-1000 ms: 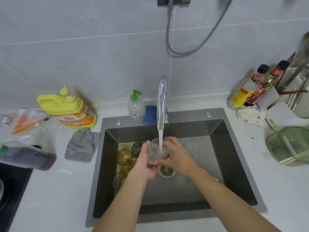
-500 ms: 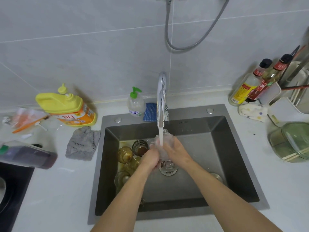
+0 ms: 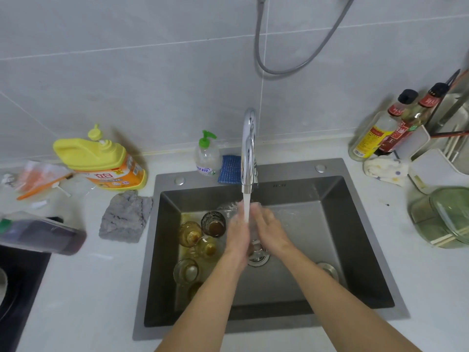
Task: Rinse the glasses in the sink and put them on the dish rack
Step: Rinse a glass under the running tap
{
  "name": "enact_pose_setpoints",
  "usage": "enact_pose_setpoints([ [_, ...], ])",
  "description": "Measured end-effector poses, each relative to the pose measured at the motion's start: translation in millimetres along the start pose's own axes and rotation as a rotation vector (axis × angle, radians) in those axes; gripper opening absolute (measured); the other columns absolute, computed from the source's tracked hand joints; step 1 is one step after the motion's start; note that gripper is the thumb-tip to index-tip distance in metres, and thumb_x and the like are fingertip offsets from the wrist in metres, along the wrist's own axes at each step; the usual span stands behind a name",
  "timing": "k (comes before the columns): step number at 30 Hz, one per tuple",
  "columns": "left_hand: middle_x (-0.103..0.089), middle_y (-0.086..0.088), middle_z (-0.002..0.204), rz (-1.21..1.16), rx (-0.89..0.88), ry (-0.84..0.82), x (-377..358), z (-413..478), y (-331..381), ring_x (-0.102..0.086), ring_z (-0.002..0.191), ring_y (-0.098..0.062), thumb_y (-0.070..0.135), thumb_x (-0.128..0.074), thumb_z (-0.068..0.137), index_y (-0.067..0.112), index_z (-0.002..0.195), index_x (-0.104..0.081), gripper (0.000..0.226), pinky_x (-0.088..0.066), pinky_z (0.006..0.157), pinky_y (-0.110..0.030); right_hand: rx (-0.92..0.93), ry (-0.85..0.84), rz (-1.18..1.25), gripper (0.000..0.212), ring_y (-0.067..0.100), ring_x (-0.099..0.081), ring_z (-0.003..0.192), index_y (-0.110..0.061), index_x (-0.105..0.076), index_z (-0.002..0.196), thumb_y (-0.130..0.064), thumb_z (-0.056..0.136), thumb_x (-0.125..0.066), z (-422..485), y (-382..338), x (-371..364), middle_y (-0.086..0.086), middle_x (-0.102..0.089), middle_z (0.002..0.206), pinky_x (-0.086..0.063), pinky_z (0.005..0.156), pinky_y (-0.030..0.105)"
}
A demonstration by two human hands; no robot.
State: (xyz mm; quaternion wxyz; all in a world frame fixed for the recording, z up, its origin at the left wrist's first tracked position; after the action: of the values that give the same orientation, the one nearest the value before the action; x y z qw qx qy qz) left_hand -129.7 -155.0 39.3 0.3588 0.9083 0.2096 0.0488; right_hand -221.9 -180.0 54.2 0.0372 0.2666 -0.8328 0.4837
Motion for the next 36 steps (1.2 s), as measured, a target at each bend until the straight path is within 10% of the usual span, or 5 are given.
enact_pose_setpoints([
  [3, -0.071, -0.006, 0.121, -0.066, 0.016, 0.012, -2.8, -4.5, 1.0, -0.068, 0.112, -0.026, 0.069, -0.084, 0.068, 0.025, 0.129, -0.061, 0.079, -0.059, 0.094, -0.049, 0.009, -0.014, 0.052, 0.057, 0.016, -0.026, 0.152, -0.034, -0.035, 0.156, -0.056, 0.107, -0.017, -0.5, -2.3, -1.0, -0.002, -0.034, 0.163, -0.024, 0.124, 0.048],
  [10, -0.079, -0.012, 0.111, -0.229, 0.095, -0.038, 7.5, 6.6, -2.3, -0.072, 0.106, -0.029, 0.081, -0.045, 0.09, 0.023, 0.118, -0.076, 0.072, -0.048, 0.106, -0.058, -0.111, -0.196, 0.639, 0.077, 0.035, -0.05, 0.139, -0.065, -0.041, 0.142, -0.05, 0.078, -0.082, -1.7, 16.3, -14.1, -0.004, -0.045, 0.157, -0.042, 0.111, 0.064],
  [18, -0.065, -0.004, 0.13, -0.021, -0.081, 0.101, 5.8, 4.8, 8.9, -0.065, 0.116, -0.028, 0.048, -0.087, 0.078, 0.026, 0.144, -0.047, 0.081, -0.051, 0.106, -0.053, -0.24, -0.059, 0.648, 0.07, 0.035, -0.072, 0.111, -0.029, -0.056, 0.143, -0.074, 0.092, -0.039, 5.3, 8.9, -20.8, 0.01, -0.07, 0.13, -0.06, 0.091, 0.056],
  [28, -0.052, 0.008, 0.129, 0.184, -0.525, 0.297, 5.9, -5.5, 19.4, -0.055, 0.117, -0.002, 0.048, -0.085, 0.075, 0.036, 0.13, -0.035, 0.075, -0.046, 0.097, -0.013, -0.407, -0.14, 1.143, 0.063, 0.032, -0.064, 0.123, -0.01, -0.065, 0.129, -0.061, 0.092, -0.065, 4.0, 22.5, -53.5, 0.016, -0.07, 0.126, -0.051, 0.103, 0.046],
  [36, -0.051, 0.014, 0.118, 0.149, -0.543, 0.317, 14.2, -7.3, 30.1, -0.056, 0.111, -0.003, 0.02, -0.092, 0.072, 0.039, 0.13, -0.021, 0.094, -0.043, 0.087, -0.008, -0.42, 0.038, 0.337, 0.031, 0.017, -0.054, 0.058, -0.009, -0.057, 0.077, -0.016, 0.105, -0.047, 23.3, 8.2, -35.5, 0.006, -0.06, 0.066, -0.048, 0.057, 0.029],
])
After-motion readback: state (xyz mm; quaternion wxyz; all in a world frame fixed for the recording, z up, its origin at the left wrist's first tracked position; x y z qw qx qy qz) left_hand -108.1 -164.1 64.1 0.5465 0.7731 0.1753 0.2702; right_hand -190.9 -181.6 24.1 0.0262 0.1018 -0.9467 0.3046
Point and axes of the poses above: each hand's wrist, its own z-axis towards the middle knuckle, its own x-axis out of the back of the hand, y = z × x, the point moved 3 cm from there along z, towards the middle knuckle
